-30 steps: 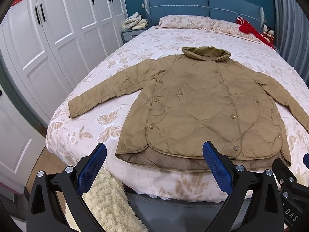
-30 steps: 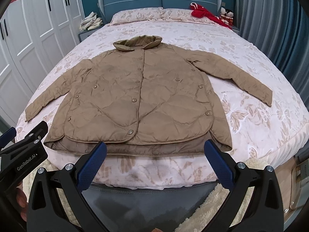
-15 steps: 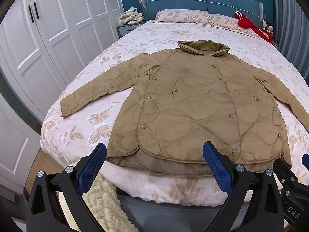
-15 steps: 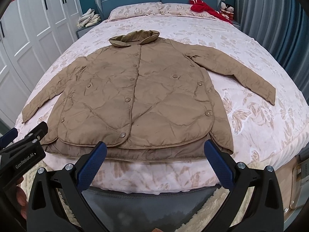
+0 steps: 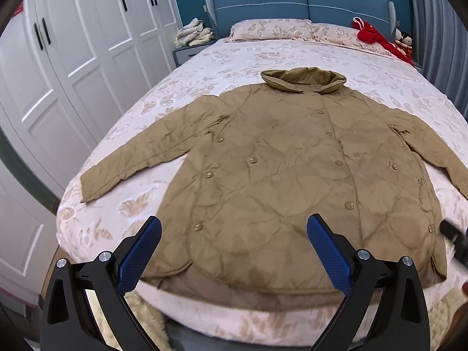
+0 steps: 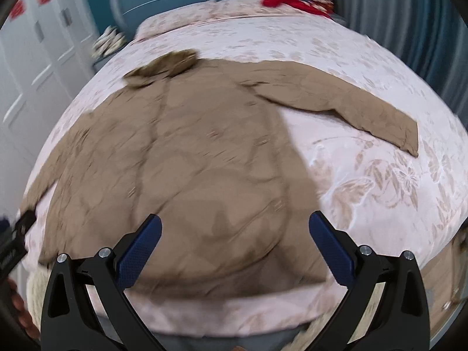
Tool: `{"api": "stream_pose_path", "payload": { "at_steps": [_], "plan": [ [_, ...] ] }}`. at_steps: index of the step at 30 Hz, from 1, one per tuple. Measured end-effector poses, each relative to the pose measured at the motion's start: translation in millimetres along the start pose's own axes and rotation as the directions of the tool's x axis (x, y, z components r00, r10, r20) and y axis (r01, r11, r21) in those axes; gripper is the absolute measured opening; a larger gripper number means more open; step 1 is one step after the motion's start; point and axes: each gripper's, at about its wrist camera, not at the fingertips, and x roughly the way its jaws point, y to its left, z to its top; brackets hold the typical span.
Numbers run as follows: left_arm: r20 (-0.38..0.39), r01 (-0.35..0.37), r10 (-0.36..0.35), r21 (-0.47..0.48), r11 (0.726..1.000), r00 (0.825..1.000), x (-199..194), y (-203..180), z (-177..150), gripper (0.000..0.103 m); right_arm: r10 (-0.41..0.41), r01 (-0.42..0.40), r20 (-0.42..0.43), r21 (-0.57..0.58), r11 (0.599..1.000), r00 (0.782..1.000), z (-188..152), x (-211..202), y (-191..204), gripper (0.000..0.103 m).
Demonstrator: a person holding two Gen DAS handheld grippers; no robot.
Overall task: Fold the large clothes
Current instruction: 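Grasp the tan jacket's sleeve cuff with the right tool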
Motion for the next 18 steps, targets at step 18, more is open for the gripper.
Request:
{"api": "stream_pose_path", "payload": {
  "at_steps": [18],
  "plan": [
    [-0.068, -0.013, 0.011, -0.033, 0.999, 0.998, 85, -33, 43, 0.098, -0.085, -0.001, 0.103, 0.643, 0.766, 0.991, 63, 109, -276, 0.096]
  ]
}}
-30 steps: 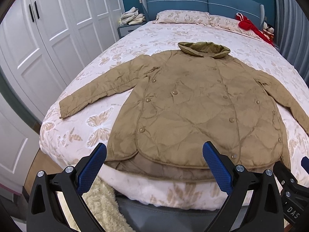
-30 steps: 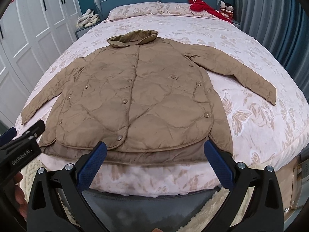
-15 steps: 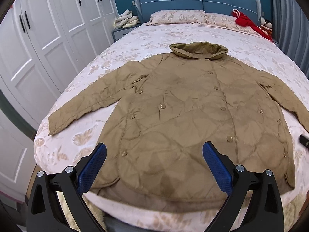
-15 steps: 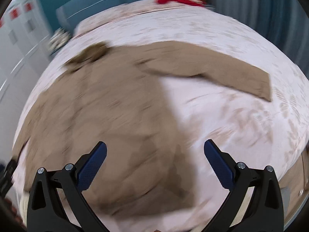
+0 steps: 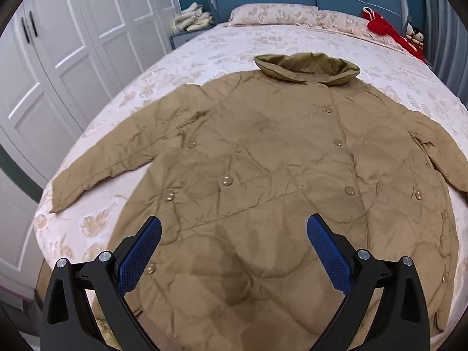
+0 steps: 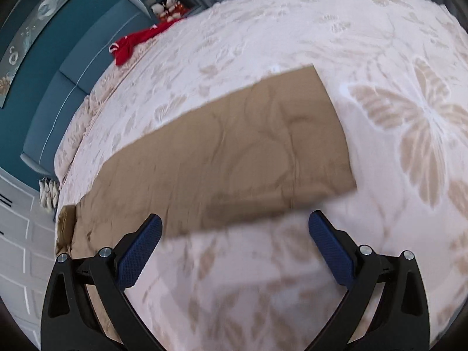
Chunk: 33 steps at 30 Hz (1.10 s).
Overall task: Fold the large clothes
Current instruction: 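Grasp the tan jacket's sleeve cuff with the right tool, then fold the held sleeve across the jacket body with the right tool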
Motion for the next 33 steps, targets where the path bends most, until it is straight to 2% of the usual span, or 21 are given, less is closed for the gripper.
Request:
{"api": "stream_pose_path", "payload": {
  "at_steps": [2, 4, 5, 6, 7, 9, 13, 18, 21, 24, 26, 30, 33],
  "plan": [
    [0.001, -0.005, 0.005, -0.003, 1.0, 1.0, 6, 0, 2, 0.098, -0.014, 0.014, 0.029, 0.006, 1.0, 0.999, 6, 6, 1, 0.078],
    [0.002, -0.01, 0.01, 0.0, 1.0, 1.0, 12, -1, 4, 0.098, -0.028, 0.028, 0.046, 0.013, 1.0, 0.999, 14, 12, 1, 0.048],
    [0.001, -0.009, 0.009, 0.001, 1.0, 1.0, 15, -1, 5, 0.098, -0.022, 0.021, 0.05, 0.022, 1.0, 0.998, 19, 17, 3, 0.025],
    [-0.001, -0.006, 0.006, 0.001, 1.0, 1.0, 18, -1, 6, 0.098, -0.009, 0.007, 0.05, 0.032, 0.999, 0.999, 22, 20, 3, 0.013],
    [-0.003, -0.006, 0.006, 0.002, 1.0, 1.0, 21, 0, 7, 0.098, 0.021, -0.023, 0.04, 0.045, 0.999, 0.999, 27, 25, 4, 0.007],
    [-0.002, -0.018, 0.018, 0.002, 1.0, 1.0, 27, 3, 10, 0.097, 0.027, -0.029, 0.062, 0.032, 0.999, 0.998, 35, 25, 14, 0.004],
    [-0.014, -0.032, 0.032, -0.026, 0.999, 0.999, 38, 18, 16, 0.092, 0.048, -0.037, 0.121, -0.092, 0.995, 0.992, 46, 14, 56, 0.002],
    [-0.023, -0.077, 0.075, -0.081, 0.994, 0.997, 47, 47, 20, 0.092, 0.202, -0.175, 0.118, -0.21, 0.962, 0.972, 44, -15, 133, 0.001],
    [-0.029, -0.093, 0.09, -0.112, 0.989, 0.996, 49, 66, 19, 0.092, 0.319, -0.276, 0.079, -0.336, 0.901, 0.945, 25, -38, 201, 0.001],
    [-0.034, -0.104, 0.1, -0.136, 0.985, 0.994, 49, 83, 16, 0.092, 0.427, -0.385, -0.014, -0.462, 0.799, 0.904, -13, -54, 278, 0.001],
    [-0.039, -0.111, 0.106, -0.151, 0.982, 0.994, 49, 93, 13, 0.092, 0.468, -0.442, -0.085, -0.512, 0.736, 0.879, -40, -58, 316, 0.001],
    [-0.05, -0.109, 0.102, -0.174, 0.979, 0.994, 51, 111, 6, 0.092, 0.501, -0.528, -0.226, -0.58, 0.62, 0.836, -101, -57, 378, 0.001],
    [-0.054, -0.113, 0.105, -0.192, 0.975, 0.993, 52, 124, 1, 0.092, 0.486, -0.565, -0.317, -0.622, 0.543, 0.815, -156, -56, 414, 0.001]
  ]
}}
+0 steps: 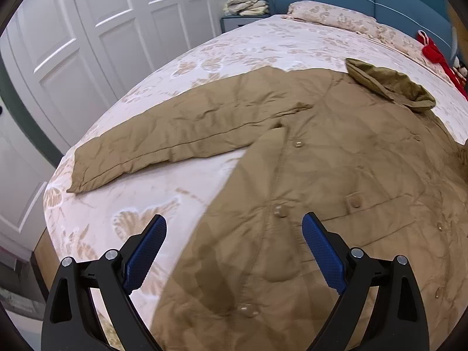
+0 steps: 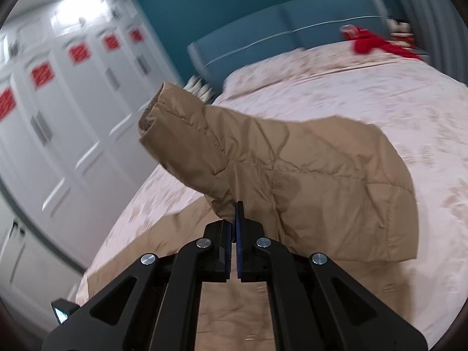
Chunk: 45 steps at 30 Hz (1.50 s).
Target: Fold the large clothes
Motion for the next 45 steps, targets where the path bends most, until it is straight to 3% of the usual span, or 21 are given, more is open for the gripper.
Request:
{"api": "stream_pose_path", "payload": {
  "at_steps": [3, 9, 16, 21, 24, 25, 26, 29, 32, 35, 39, 45],
  "plan": [
    [-0.006, -0.001, 0.001, -0.024, 1.0, 1.0, 3, 14, -2, 0.092, 0.039, -0.042, -0.071, -0.04, 0.998, 0.997, -15, 29, 40, 0.001],
    [-0.022, 0.002, -0.004, -0.061, 0.998, 1.0, 10, 36, -8, 0.092, 0.023, -0.042, -0.208, -0.088, 0.995, 0.978, -60, 80, 76, 0.001],
    [-0.039, 0.015, -0.019, -0.089, 0.996, 0.999, 17, 50, -11, 0.092, -0.04, 0.002, -0.316, -0.12, 0.993, 0.948, -103, 126, 80, 0.001],
    [-0.051, 0.035, -0.04, -0.096, 0.995, 0.998, 21, 51, -13, 0.092, -0.081, 0.027, -0.381, -0.147, 0.989, 0.921, -129, 144, 75, 0.007],
    [-0.057, 0.059, -0.065, -0.099, 0.993, 0.996, 21, 49, -12, 0.092, -0.079, 0.023, -0.391, -0.147, 0.989, 0.917, -141, 135, 75, 0.021],
    [-0.059, 0.068, -0.074, -0.1, 0.993, 0.995, 20, 48, -11, 0.092, -0.066, 0.01, -0.394, -0.141, 0.99, 0.917, -143, 130, 76, 0.039],
    [-0.06, 0.086, -0.093, -0.102, 0.991, 0.994, 19, 46, -9, 0.092, -0.048, -0.005, -0.391, -0.134, 0.991, 0.919, -146, 121, 77, 0.049],
    [-0.05, 0.139, -0.145, -0.102, 0.985, 0.988, 14, 36, -2, 0.092, -0.045, -0.01, -0.365, -0.147, 0.989, 0.93, -155, 93, 76, 0.055],
    [-0.028, 0.212, -0.215, -0.103, 0.972, 0.976, 7, 19, 9, 0.092, -0.055, 0.021, -0.333, -0.106, 0.994, 0.941, -157, 59, 56, 0.059],
    [-0.019, 0.305, -0.309, -0.113, 0.946, 0.951, 6, -4, 26, 0.092, -0.091, 0.086, -0.295, -0.029, 0.996, 0.951, -150, 30, 19, 0.059],
    [-0.063, 0.429, -0.447, -0.185, 0.884, 0.893, 27, -39, 49, 0.092, -0.142, 0.17, -0.253, 0.094, 0.981, 0.957, -132, 5, -44, 0.059],
    [-0.097, 0.421, -0.459, -0.266, 0.867, 0.883, 60, -67, 69, 0.092, -0.155, 0.202, -0.178, 0.283, 0.937, 0.972, -101, 0, -129, 0.059]
  ]
}}
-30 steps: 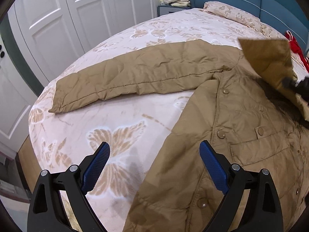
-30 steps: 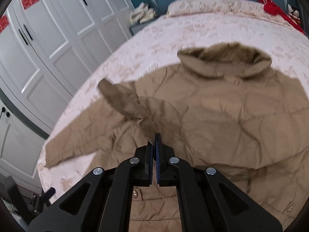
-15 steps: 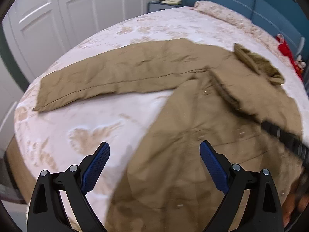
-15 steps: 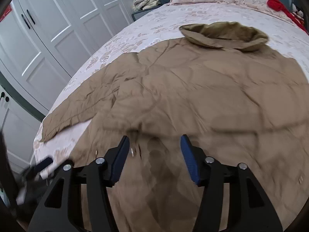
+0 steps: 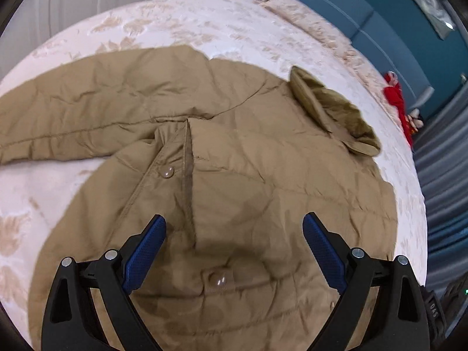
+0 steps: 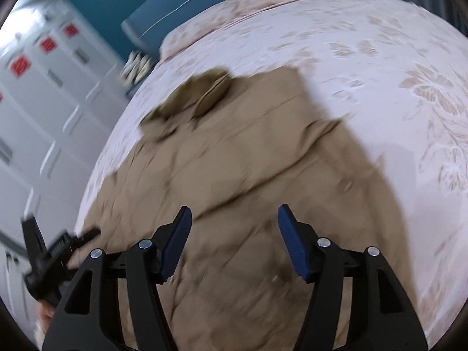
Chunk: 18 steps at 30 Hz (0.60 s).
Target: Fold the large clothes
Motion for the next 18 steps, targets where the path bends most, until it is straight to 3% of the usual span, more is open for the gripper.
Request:
{"api": "stream_pose_path", "payload": {
  "at_steps": [3, 6, 9, 10, 12, 14, 16, 18],
  "plan": [
    [-0.029, -0.015, 0.014, -0.051, 0.999, 0.999, 15, 5, 5, 0.089, 0.023, -0.024, 0.009, 0.087, 0.996, 1.0, 21, 13, -24, 0.061],
    [-0.032, -0.055, 0.053, -0.04, 0.998, 0.998, 20, 5, 8, 0.067, 0.046, -0.05, 0.029, 0.158, 0.986, 0.999, 40, 31, -42, 0.058],
    [-0.01, -0.062, 0.062, 0.006, 0.998, 0.998, 19, -1, 15, 0.041, 0.075, -0.08, 0.031, 0.222, 0.972, 0.997, 55, 51, -57, 0.032],
    [0.0, -0.064, 0.064, 0.016, 0.998, 0.998, 19, -2, 18, 0.022, 0.076, -0.08, 0.027, 0.221, 0.972, 0.997, 58, 54, -59, 0.005],
    [0.026, -0.04, 0.039, 0.049, 0.998, 0.999, 17, -9, 29, 0.006, 0.083, -0.088, 0.033, 0.204, 0.975, 0.996, 66, 57, -57, 0.001],
    [0.067, 0.001, -0.006, 0.067, 0.998, 0.998, 7, -16, 38, 0.003, 0.124, -0.142, 0.121, 0.153, 0.978, 0.985, 73, 36, -46, 0.001],
    [0.115, -0.001, -0.012, 0.108, 0.994, 0.993, 0, -25, 43, 0.002, 0.146, -0.163, 0.193, 0.073, 0.984, 0.97, 77, 13, -32, 0.0],
    [0.154, -0.079, 0.051, 0.179, 0.981, 0.987, 6, -33, 38, 0.002, 0.07, -0.071, 0.176, -0.002, 0.997, 0.982, 73, 17, -25, 0.0]
  ]
}}
